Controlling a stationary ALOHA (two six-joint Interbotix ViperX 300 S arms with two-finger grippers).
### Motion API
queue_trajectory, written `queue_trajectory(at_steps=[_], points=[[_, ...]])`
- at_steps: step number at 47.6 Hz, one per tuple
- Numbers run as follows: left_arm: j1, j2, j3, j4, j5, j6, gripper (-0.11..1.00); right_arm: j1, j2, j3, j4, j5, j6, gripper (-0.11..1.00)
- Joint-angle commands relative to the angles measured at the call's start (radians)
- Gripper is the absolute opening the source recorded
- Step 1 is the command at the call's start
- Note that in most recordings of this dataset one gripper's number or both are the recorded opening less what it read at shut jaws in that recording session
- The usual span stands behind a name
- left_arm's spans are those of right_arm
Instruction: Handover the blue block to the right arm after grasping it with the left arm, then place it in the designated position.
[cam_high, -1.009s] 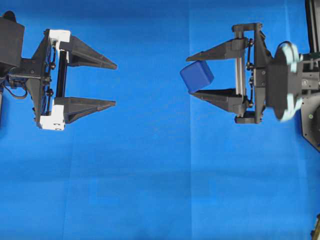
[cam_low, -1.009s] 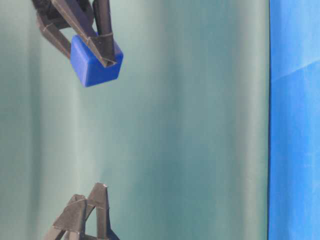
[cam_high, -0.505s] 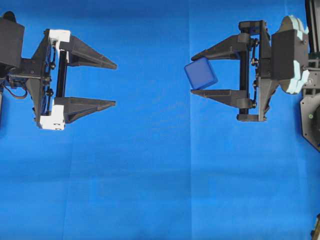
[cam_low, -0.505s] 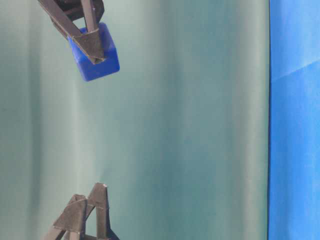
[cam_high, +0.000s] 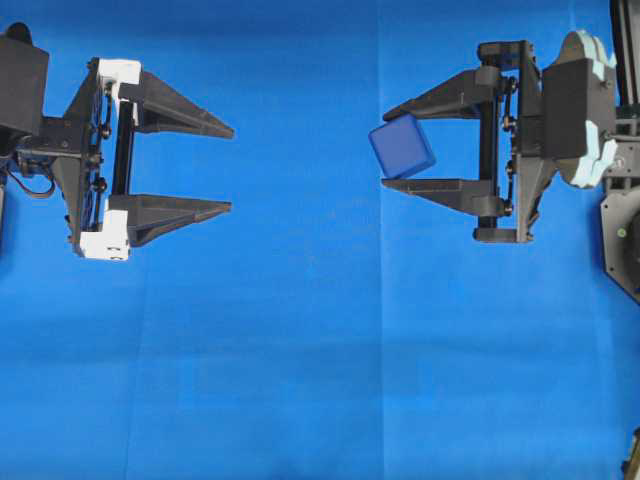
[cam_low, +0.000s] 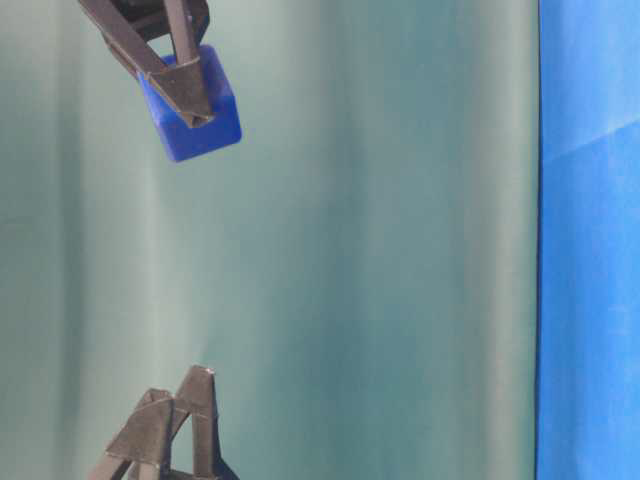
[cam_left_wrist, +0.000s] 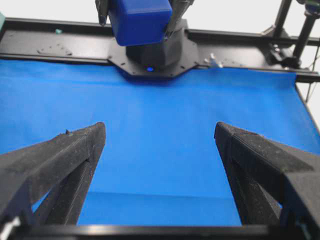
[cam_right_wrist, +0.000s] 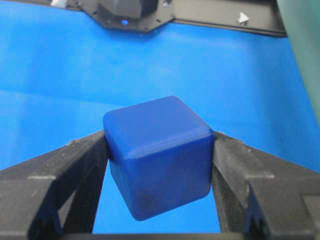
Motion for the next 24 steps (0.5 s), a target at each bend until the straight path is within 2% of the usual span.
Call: queue_trajectory(at_steps=[1, 24], points=[[-0.002, -0.005, -0.018, 0.002, -0.009, 0.002, 0.93, 0.002, -0.012, -0.012, 0.003, -0.002, 0.002, 0.45], [-0.002, -0.005, -0.020, 0.002, -0.011, 0.000, 0.93, 0.005, -0.012, -0.012, 0.006, 0.020, 0.003, 0.45]])
